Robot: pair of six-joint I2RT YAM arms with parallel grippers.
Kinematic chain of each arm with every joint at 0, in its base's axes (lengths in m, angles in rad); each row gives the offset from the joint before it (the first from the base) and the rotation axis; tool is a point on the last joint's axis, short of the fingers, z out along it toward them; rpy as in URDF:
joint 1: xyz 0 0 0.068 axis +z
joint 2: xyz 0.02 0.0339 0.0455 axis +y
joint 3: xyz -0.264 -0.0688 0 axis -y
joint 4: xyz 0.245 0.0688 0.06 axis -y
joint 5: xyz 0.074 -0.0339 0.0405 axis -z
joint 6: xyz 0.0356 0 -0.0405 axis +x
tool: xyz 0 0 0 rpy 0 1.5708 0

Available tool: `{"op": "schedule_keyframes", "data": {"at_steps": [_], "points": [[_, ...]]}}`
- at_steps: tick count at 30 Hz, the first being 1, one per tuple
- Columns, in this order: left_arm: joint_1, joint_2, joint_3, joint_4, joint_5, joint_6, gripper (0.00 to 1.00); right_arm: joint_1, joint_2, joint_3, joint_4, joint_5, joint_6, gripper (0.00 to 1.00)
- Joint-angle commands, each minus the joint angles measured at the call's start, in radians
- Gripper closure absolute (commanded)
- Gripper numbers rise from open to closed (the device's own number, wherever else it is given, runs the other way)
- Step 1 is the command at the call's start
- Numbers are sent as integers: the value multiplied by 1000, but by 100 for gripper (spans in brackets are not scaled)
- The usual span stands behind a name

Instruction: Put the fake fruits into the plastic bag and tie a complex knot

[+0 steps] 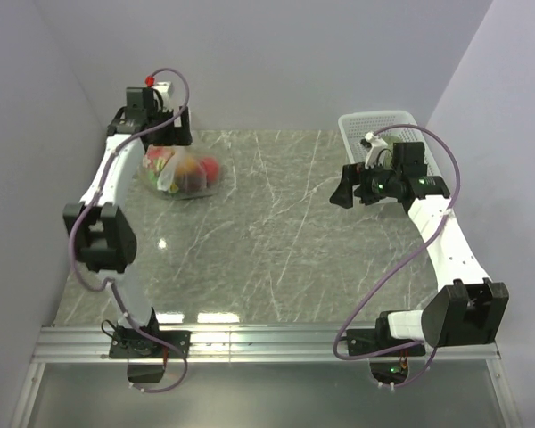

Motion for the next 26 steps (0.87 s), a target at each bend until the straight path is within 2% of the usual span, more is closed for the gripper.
{"op": "schedule_keyframes", "data": {"at_steps": [1,3,7,13,17,21,26], "points": [[0,-183,-121,-83,156,81,1,-5,-45,36,29,122,87,0],[-2,-258,-202,-86,185,120,1,-4,-58,2,40,197,146,0],[-10,-388,-408,-99,210,121,1,1,-97,-61,20,202,132,0],[-72,-595,-637,-63,213,147,1,106,-189,-177,28,243,90,0],[-137,-679,-728,-46,163,142,1,232,-246,-271,74,288,96,0],[-172,-737,-800,-14,163,121,1,252,-297,-312,77,294,73,0],[-175,-761,-797,-5,201,99,1,262,-321,-346,71,286,73,0]]}}
